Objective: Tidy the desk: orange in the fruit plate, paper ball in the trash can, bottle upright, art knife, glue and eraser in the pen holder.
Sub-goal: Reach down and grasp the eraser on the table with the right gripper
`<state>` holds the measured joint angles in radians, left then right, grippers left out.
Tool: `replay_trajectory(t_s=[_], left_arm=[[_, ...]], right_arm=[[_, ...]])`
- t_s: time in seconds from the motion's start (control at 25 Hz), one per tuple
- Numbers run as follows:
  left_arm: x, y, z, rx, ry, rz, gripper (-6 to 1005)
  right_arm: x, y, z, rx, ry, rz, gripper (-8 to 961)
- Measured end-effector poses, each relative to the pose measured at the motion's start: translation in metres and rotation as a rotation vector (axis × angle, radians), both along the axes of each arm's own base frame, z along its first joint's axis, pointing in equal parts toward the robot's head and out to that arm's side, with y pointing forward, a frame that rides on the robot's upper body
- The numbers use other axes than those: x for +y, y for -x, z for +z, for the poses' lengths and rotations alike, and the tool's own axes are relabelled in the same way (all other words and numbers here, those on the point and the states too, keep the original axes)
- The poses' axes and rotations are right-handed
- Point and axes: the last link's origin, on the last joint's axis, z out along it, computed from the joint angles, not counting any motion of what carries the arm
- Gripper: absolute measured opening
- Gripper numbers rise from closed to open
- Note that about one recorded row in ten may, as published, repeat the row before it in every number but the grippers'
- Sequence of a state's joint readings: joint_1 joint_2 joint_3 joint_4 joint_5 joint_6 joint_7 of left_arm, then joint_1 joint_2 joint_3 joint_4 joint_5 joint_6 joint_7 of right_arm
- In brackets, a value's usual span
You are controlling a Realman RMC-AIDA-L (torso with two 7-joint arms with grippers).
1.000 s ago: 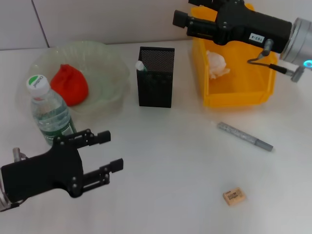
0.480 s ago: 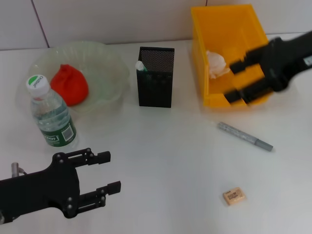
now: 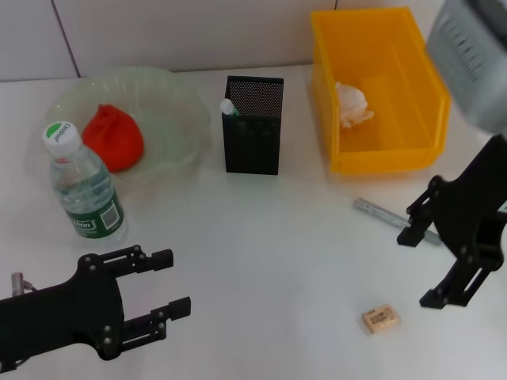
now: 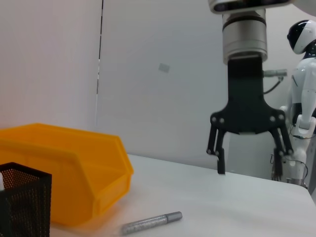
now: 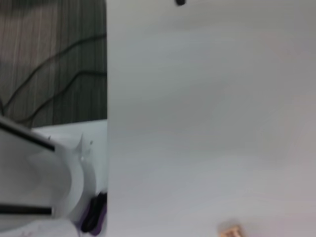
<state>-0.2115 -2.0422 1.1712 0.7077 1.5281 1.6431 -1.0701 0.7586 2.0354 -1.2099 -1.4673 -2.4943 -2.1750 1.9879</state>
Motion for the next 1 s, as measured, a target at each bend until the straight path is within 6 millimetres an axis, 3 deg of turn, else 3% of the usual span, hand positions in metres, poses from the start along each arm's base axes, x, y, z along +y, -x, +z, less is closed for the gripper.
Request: replay_trajectory(t_s=[0.32, 0.64, 1.0], left_arm=[[0.0, 0.0, -0.003, -0.004, -0.001, 0.009, 638], [0.0, 0.001, -0.004, -0.003, -0.002, 0.012, 638], [0.001, -0.002, -0.008, -0.009, -0.002, 0.015, 638]], right_arm=[[-0.011, -0.001, -0.036, -0.09, 0.088, 0.141, 825], [-0.01, -0.004, -0.045, -0.099, 0.123, 0.244, 826], [-0.014, -0.02, -0.064, -0.148, 0.169, 0.293, 825]])
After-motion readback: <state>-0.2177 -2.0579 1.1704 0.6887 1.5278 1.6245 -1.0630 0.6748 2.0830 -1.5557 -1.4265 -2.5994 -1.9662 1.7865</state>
